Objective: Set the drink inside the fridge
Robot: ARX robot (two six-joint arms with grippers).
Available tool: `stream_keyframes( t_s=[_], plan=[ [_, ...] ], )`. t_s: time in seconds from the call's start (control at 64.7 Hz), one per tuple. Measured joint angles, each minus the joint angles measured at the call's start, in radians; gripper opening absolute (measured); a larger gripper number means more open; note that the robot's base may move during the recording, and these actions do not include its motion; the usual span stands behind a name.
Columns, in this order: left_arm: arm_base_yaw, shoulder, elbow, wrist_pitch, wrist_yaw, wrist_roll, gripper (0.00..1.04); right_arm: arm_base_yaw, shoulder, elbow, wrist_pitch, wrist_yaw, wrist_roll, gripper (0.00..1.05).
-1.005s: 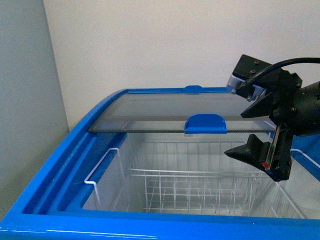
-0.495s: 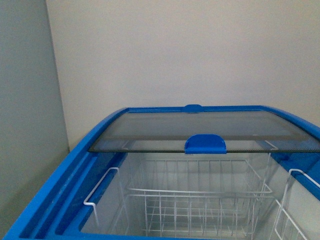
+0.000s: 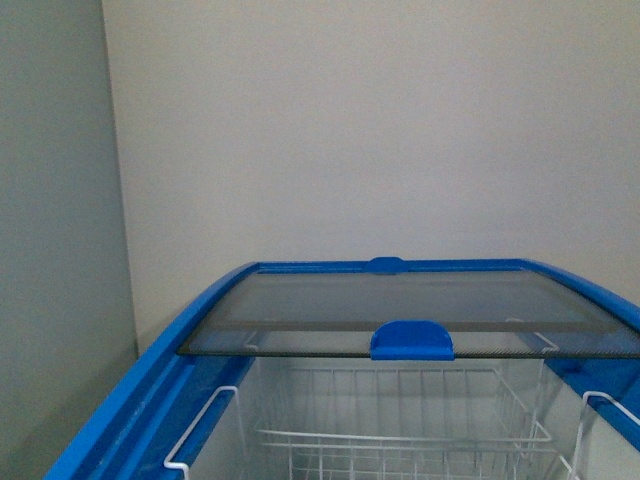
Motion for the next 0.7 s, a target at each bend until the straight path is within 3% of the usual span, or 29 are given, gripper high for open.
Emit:
stream_keyframes(
  t_s=[0.093,0.696],
  plan=[
    [0.0,0.0,0.0,0.0,0.0,0.0,0.97,0.001,-0.029,-0.045,0.017,0.0,-0.001,0.02],
    [0.0,0.0,0.0,0.0,0.0,0.0,0.97,0.001,-0.143,-0.203,0.064,0.0,0.001,0.03]
  ],
)
